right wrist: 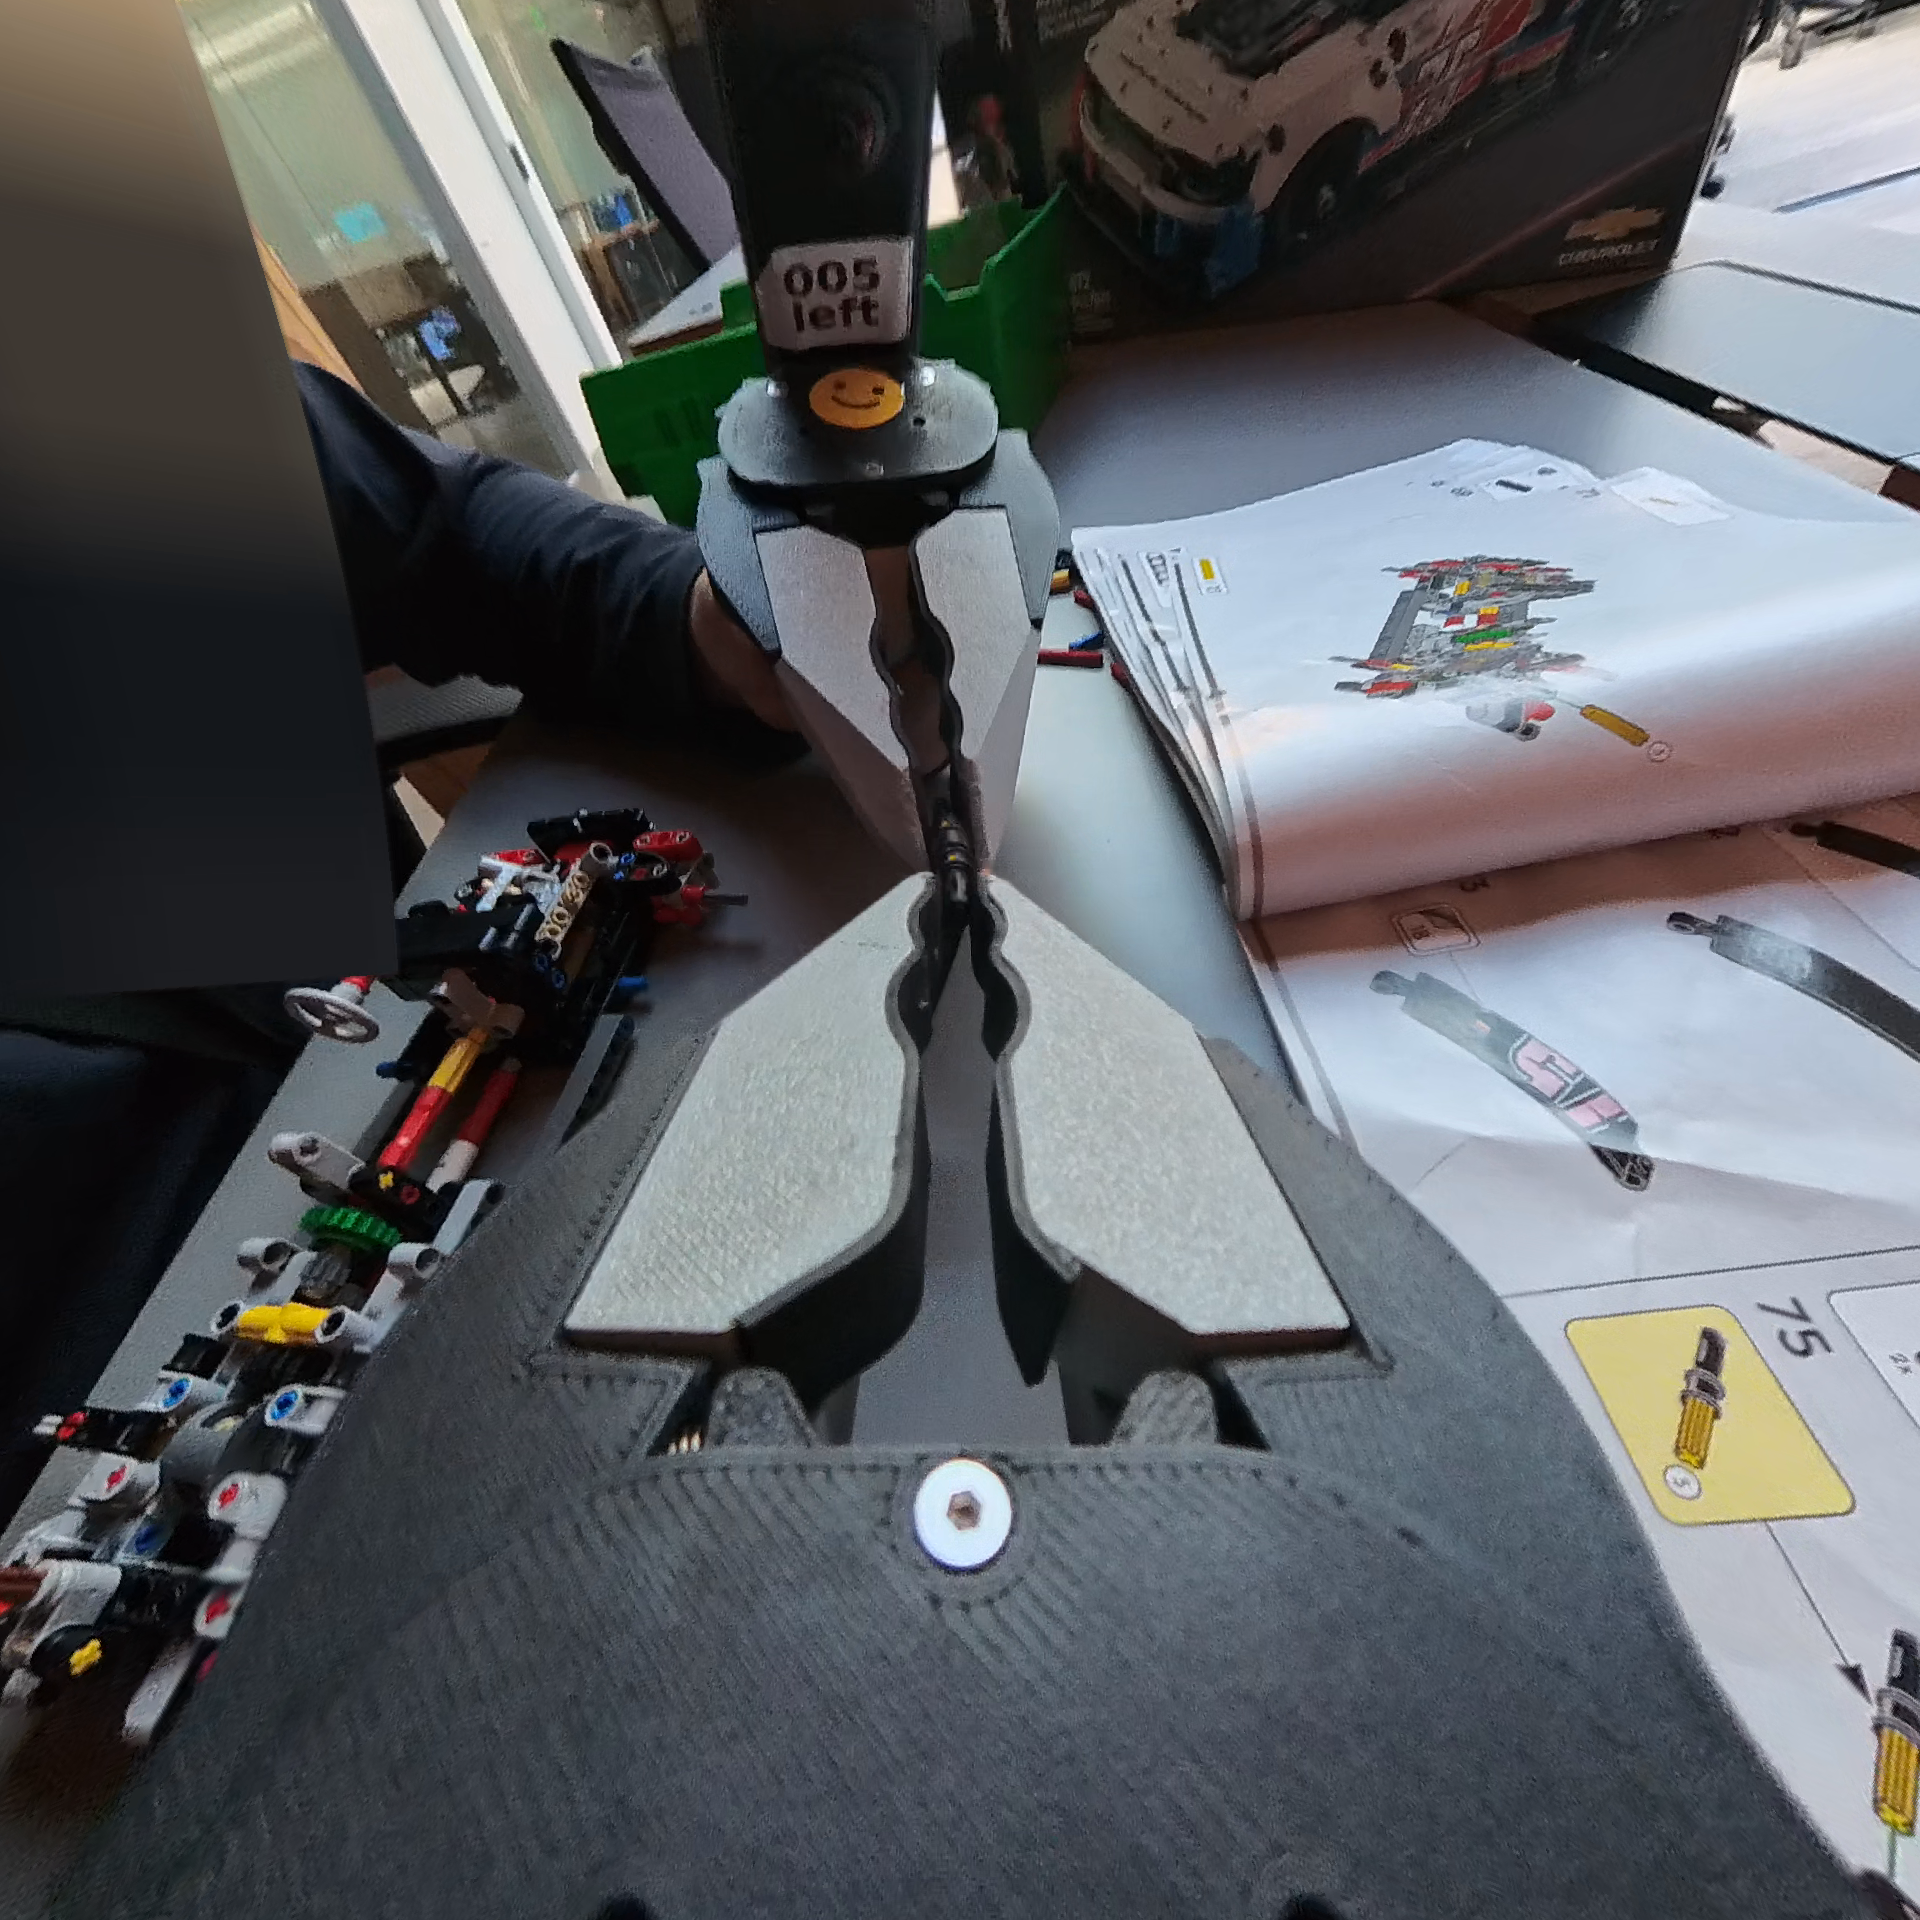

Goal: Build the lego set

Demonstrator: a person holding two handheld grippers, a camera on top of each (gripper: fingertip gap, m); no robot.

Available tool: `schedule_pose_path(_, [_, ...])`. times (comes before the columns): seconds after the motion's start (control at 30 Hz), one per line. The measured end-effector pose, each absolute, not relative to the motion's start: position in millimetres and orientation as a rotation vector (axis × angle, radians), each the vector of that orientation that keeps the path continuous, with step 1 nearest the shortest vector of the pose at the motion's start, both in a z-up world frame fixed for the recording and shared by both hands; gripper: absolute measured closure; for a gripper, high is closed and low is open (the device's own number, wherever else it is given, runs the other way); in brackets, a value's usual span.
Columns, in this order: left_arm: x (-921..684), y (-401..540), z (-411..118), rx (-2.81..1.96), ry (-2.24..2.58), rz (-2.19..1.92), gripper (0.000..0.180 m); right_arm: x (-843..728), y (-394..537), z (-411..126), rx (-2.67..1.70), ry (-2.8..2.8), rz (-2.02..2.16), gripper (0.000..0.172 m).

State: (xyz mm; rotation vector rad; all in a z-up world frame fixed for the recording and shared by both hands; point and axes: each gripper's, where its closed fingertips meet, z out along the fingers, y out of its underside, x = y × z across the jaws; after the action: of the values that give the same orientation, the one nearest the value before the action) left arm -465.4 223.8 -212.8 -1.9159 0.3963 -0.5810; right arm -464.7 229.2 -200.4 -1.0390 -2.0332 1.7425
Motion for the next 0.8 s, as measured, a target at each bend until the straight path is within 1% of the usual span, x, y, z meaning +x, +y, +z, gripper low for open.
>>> schedule_pose_path(0.23, [-463, 220, -215, -1.932, 0.422, -0.612, 0.176, -461, 224, -220, -0.922, -2.181, 1.451, 0.170])
schedule_pose_path(0.43, [-460, 216, -230, -2.017, 0.502, -0.574, 0.177, -458, 220, -224, -0.940, -2.200, 1.499, 0.170])
schedule_pose_path(0.8, [-454, 211, -246, -2.128, 0.548, -0.609, 0.177, -453, 216, -241, -0.950, -2.332, 1.402, 0.170])
